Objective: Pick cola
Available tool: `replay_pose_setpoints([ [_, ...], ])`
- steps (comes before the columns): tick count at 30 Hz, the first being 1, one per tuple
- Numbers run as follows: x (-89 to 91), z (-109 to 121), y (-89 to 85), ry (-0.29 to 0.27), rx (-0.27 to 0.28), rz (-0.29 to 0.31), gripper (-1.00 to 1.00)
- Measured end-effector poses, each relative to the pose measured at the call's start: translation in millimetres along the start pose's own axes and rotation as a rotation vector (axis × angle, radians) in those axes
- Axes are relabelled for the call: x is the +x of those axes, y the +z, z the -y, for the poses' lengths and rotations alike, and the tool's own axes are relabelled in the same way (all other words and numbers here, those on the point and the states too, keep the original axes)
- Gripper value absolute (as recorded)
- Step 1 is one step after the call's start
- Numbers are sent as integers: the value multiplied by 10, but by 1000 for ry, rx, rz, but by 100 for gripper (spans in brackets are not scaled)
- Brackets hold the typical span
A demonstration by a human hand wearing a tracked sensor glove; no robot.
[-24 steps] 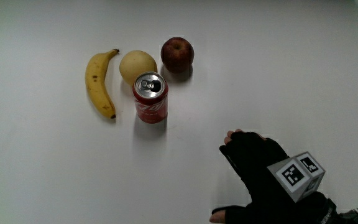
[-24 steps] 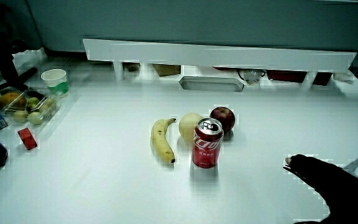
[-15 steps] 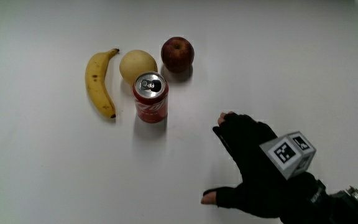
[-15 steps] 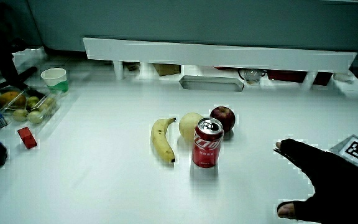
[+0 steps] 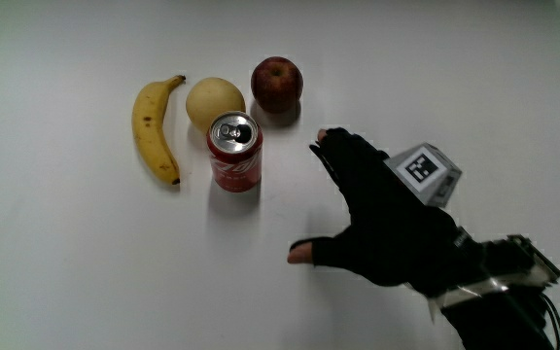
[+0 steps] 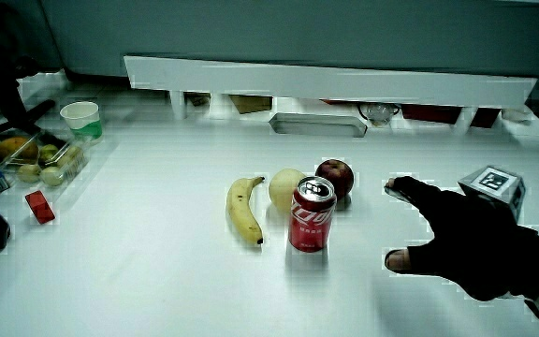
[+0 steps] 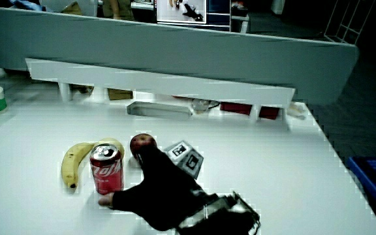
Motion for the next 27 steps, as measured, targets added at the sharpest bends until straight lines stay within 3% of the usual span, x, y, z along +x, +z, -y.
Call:
replay_pose_setpoints([
  [2,-15,-81,10,12,-1,-2,0],
  [3,1,-136,19,49,5,11,0],
  [7,5,-286,39,59,-3,-36,0],
  [9,12,-368,43,36,-5,-34,0],
  [13,7,-536,25,65,-13,-59,0],
  [14,-9,-569,25,129,60,-18,0],
  [16,17,-644,11,114,63,-18,0],
  [17,22,-674,2,55,-23,-53,0],
  [18,15,-705,11,104,60,-20,0],
  [27,60,-983,-37,54,46,-68,0],
])
